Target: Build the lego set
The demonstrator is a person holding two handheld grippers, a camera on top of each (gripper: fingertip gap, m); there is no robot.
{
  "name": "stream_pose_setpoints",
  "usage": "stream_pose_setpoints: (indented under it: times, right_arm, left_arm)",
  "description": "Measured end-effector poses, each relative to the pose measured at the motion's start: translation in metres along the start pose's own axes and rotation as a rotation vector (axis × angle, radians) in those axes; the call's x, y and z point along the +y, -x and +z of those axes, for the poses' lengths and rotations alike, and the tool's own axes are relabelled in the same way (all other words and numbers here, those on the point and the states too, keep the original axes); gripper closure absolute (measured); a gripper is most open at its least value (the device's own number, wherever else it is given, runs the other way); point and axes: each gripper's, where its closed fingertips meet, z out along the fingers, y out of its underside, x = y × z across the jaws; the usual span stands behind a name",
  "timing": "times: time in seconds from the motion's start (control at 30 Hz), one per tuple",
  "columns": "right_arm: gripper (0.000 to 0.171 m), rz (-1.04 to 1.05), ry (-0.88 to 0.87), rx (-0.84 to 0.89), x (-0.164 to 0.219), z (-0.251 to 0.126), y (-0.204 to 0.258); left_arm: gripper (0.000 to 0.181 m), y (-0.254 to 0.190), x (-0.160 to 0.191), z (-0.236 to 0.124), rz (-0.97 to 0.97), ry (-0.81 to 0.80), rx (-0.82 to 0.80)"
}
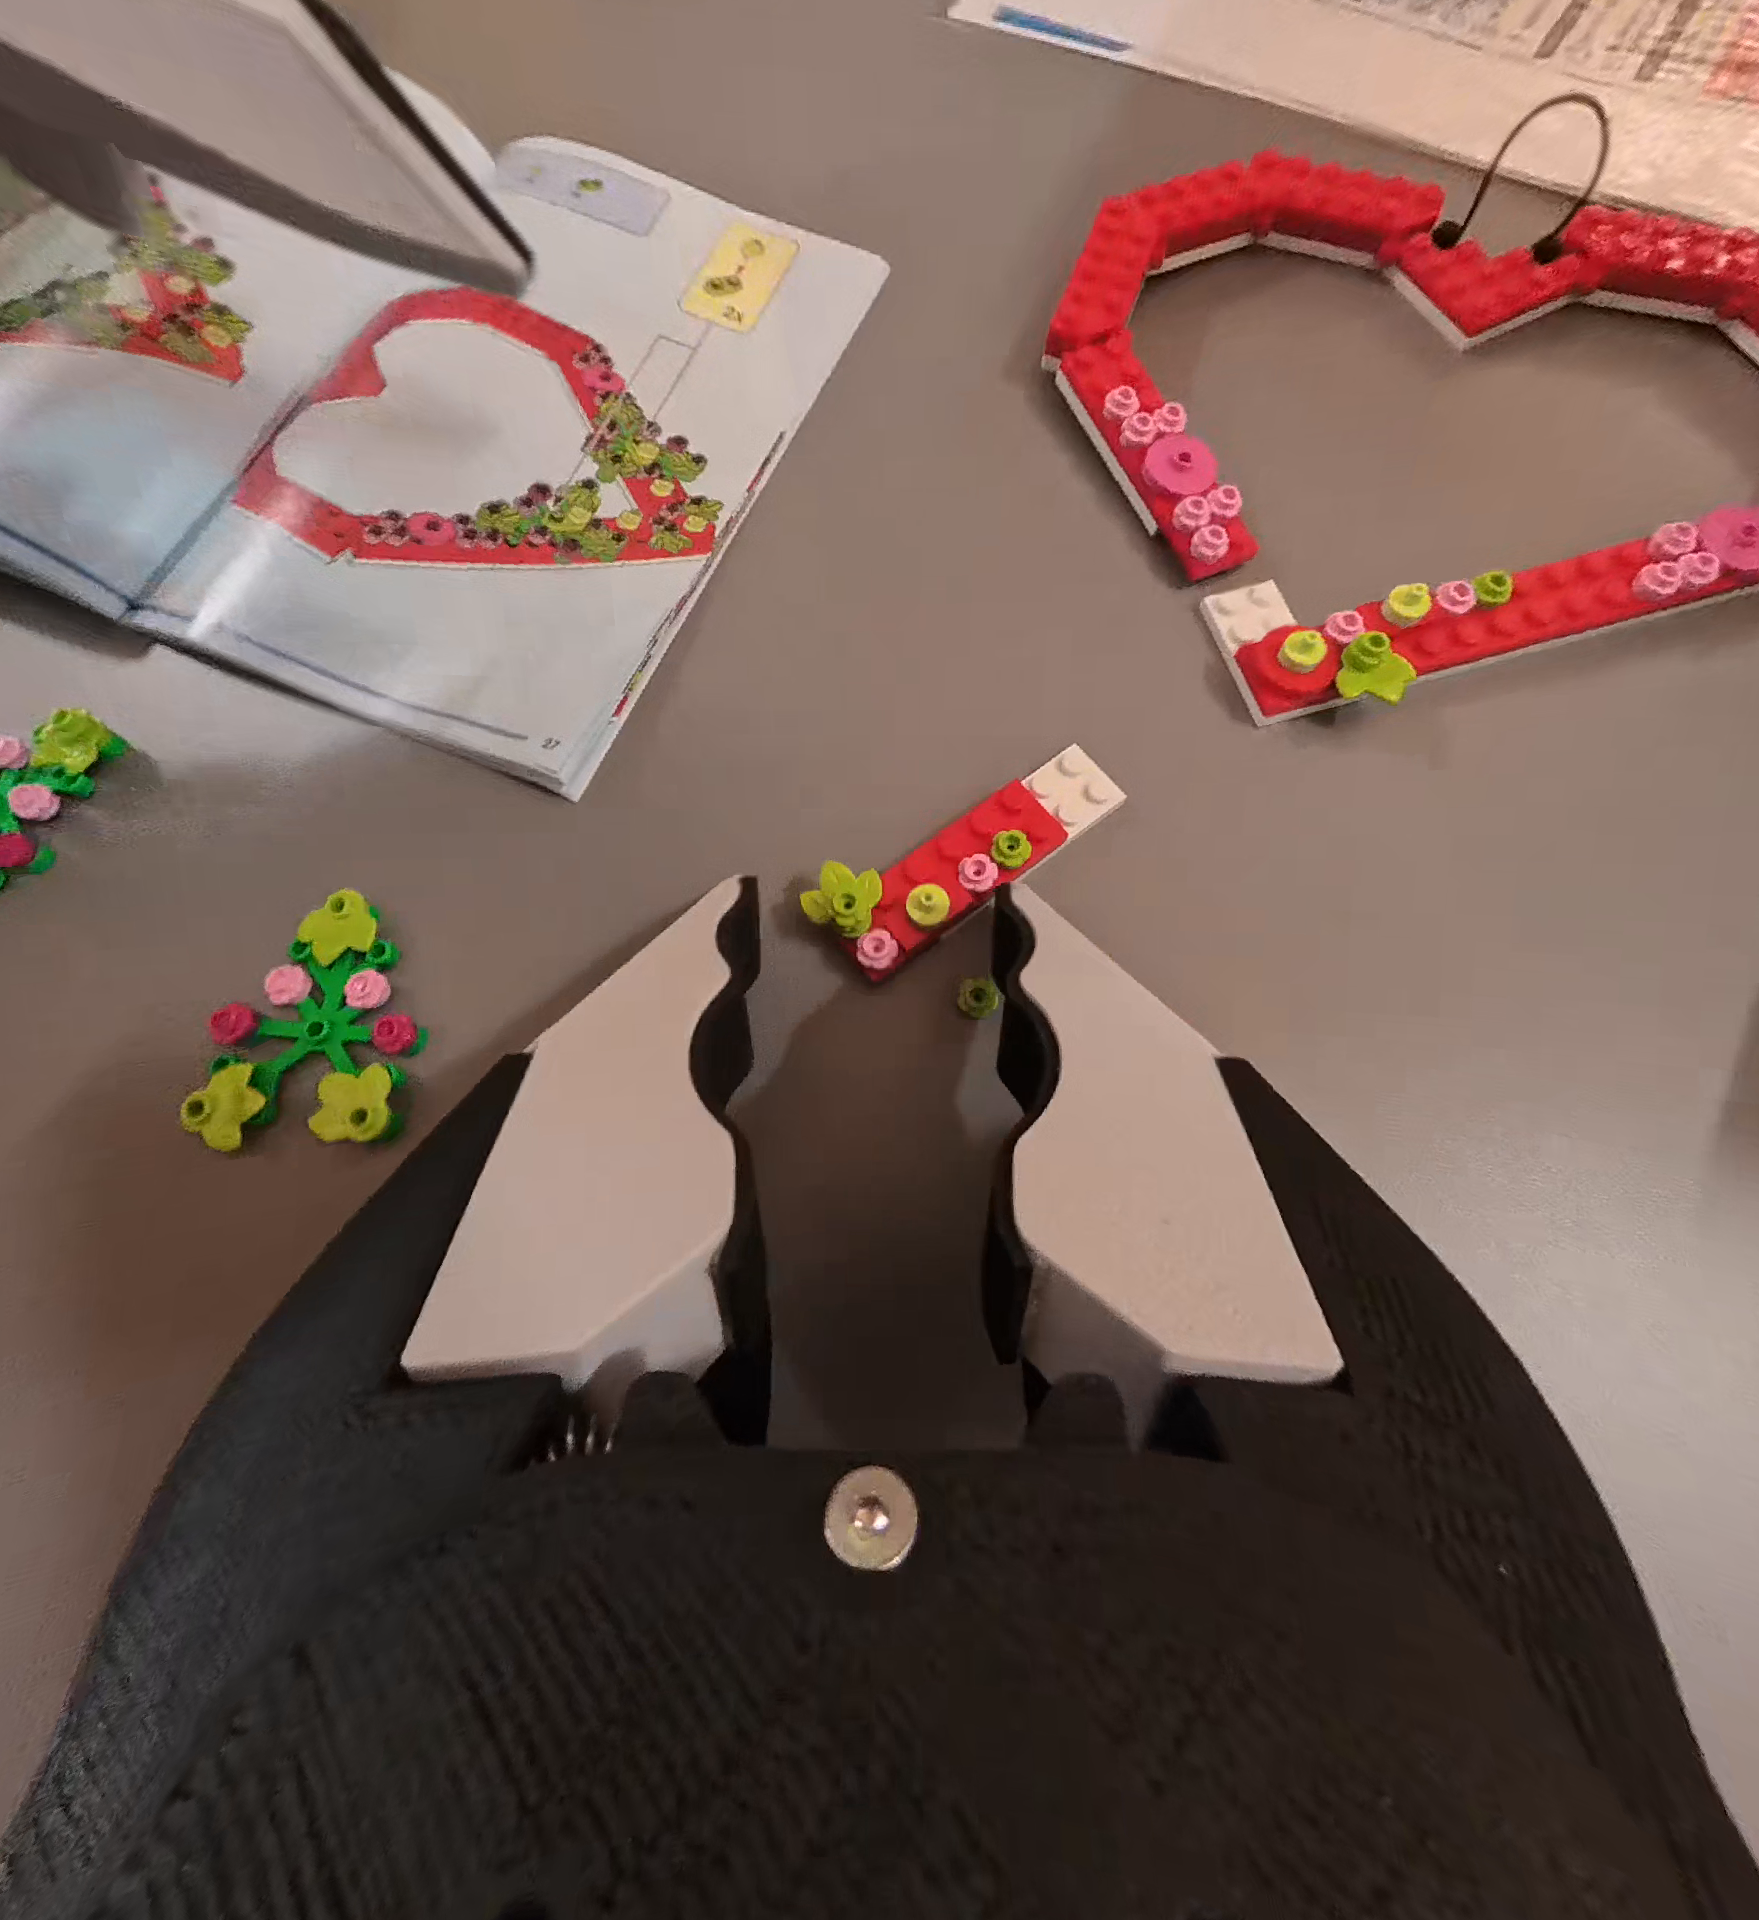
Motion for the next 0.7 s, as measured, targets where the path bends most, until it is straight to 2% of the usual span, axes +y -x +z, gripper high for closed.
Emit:
stream_pose_setpoints:
  times: [0.23, 0.5, 0.7]
  right_arm:
    - [0.130, 0.053, 0.034, 0.042, -0.003, 0.010, -0.004]
    - [0.139, 0.011, 0.108, 0.028, -0.008, 0.017, -0.013]
    - [0.140, -0.063, 0.170, 0.027, -0.001, 0.011, -0.004]
  left_arm:
    - [0.132, 0.020, 0.014, 0.041, 0.285, 0.132, 0.074]
    - [0.131, 0.023, 0.023, 0.086, 0.348, 0.142, 0.276]
    - [0.135, 0.030, 0.029, 0.100, 0.432, 0.178, 0.329]
